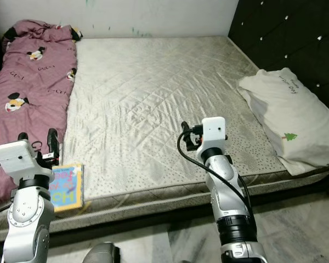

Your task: Clean up the room

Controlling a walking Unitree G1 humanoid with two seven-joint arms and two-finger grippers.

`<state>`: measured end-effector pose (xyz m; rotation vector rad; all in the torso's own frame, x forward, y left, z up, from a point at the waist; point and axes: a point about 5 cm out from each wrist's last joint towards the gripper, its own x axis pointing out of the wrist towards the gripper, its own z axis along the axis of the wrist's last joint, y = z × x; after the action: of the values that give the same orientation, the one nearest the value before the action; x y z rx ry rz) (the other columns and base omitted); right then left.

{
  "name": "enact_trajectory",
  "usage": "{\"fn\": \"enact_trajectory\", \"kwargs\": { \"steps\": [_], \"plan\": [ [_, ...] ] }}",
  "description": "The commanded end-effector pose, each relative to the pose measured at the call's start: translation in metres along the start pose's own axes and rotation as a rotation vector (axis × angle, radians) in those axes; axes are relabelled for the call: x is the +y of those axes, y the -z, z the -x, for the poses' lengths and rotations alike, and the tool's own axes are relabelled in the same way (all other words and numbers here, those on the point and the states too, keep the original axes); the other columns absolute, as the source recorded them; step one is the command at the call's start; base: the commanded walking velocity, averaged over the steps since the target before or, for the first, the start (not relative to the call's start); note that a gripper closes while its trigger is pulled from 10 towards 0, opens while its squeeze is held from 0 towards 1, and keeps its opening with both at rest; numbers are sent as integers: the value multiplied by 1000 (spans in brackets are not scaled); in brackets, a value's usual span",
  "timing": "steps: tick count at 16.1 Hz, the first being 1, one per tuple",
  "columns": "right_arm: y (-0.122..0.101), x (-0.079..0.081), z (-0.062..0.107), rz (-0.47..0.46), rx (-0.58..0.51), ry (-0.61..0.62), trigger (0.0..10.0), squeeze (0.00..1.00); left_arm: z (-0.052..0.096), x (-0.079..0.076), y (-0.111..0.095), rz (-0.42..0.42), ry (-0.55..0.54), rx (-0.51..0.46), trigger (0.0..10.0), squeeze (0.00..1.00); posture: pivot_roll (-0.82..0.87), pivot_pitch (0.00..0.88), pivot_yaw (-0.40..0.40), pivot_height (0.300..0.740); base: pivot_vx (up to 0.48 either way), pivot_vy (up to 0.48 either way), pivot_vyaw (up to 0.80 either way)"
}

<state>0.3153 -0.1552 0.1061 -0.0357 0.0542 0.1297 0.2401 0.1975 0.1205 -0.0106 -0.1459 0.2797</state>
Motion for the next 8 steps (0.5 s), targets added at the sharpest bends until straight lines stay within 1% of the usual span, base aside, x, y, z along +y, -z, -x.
{"fn": "enact_trajectory", "kwargs": {
  "steps": [1,8],
  "plan": [
    [-2,2,-4,-2,11,-16,10000,0,-1,3,3,4,-9,20,10000,0,69,0,-69,740,0,480,0],
    [0,0,-7,-4,26,-27,10000,0,-4,-1,5,19,-5,20,10000,0,62,0,-77,740,0,480,0]
  ]
}}
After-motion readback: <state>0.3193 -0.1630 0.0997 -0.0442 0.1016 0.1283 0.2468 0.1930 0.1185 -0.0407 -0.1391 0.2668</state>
